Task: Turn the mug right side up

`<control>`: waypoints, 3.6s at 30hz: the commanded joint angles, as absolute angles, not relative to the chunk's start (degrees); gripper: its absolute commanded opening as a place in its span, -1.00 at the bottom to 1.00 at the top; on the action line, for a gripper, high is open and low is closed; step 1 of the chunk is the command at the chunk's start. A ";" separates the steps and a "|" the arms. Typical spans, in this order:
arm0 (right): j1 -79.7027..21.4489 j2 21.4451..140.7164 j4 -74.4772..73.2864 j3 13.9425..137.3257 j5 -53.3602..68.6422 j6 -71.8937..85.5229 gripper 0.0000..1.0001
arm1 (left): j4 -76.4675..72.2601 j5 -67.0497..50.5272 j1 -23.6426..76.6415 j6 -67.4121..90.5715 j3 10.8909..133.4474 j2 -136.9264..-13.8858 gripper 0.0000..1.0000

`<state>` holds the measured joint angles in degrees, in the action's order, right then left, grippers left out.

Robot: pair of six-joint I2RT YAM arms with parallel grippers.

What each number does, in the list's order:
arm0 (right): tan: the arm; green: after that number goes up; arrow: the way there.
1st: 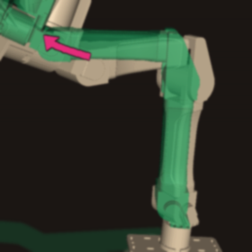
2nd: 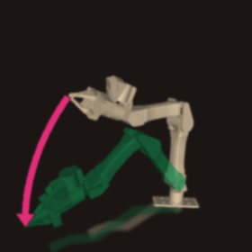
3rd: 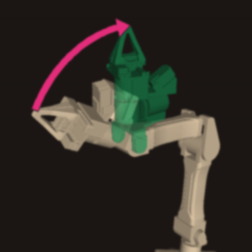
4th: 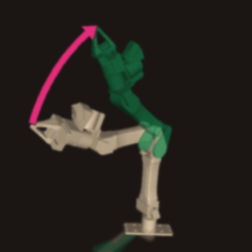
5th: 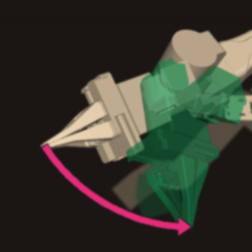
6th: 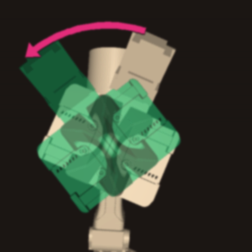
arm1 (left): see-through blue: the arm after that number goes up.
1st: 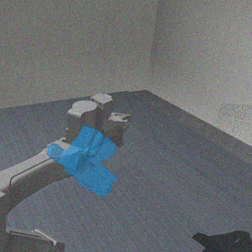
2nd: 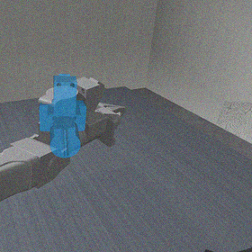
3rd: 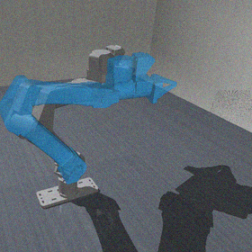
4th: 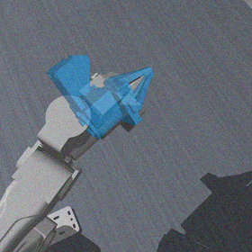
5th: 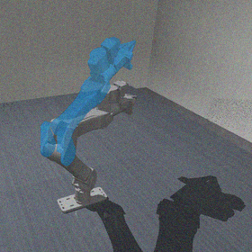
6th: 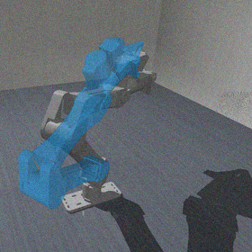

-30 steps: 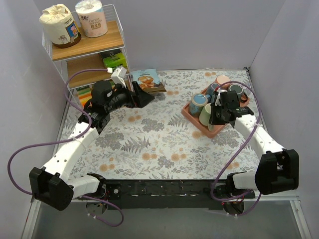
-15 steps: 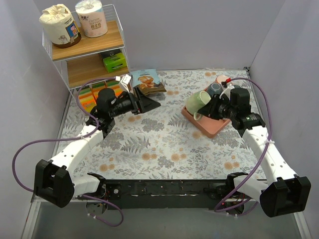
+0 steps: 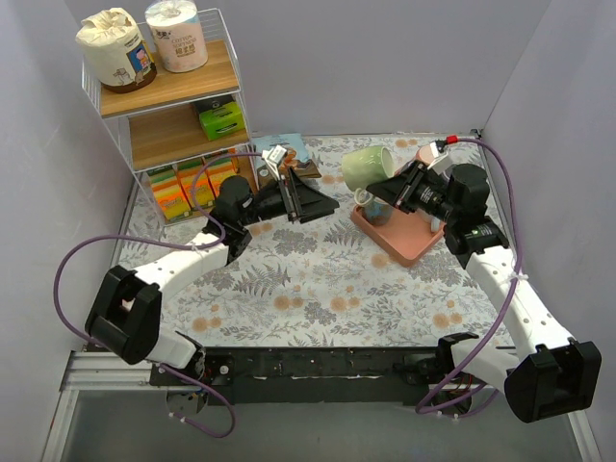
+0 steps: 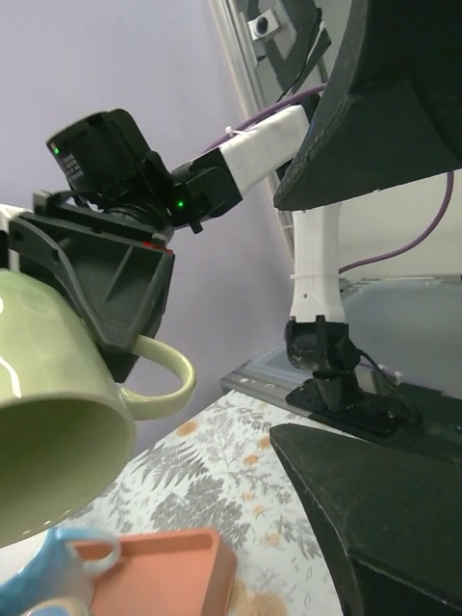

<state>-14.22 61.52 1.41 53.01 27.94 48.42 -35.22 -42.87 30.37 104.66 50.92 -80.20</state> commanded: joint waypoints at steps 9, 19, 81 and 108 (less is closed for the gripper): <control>-17.05 59.94 23.01 52.91 32.69 60.64 -0.97 | -58.43 -38.85 36.30 117.24 50.89 -86.39 0.60; -17.49 58.45 25.05 51.86 34.01 63.37 -0.97 | -66.18 -32.70 37.79 121.11 51.50 -89.65 0.27; -19.69 60.29 13.19 49.22 34.01 59.77 0.47 | -40.19 -26.80 32.26 110.30 50.18 -77.26 -1.00; -17.14 65.04 3.43 49.22 35.33 57.39 0.45 | 31.89 16.42 22.68 78.40 55.46 -56.69 -1.00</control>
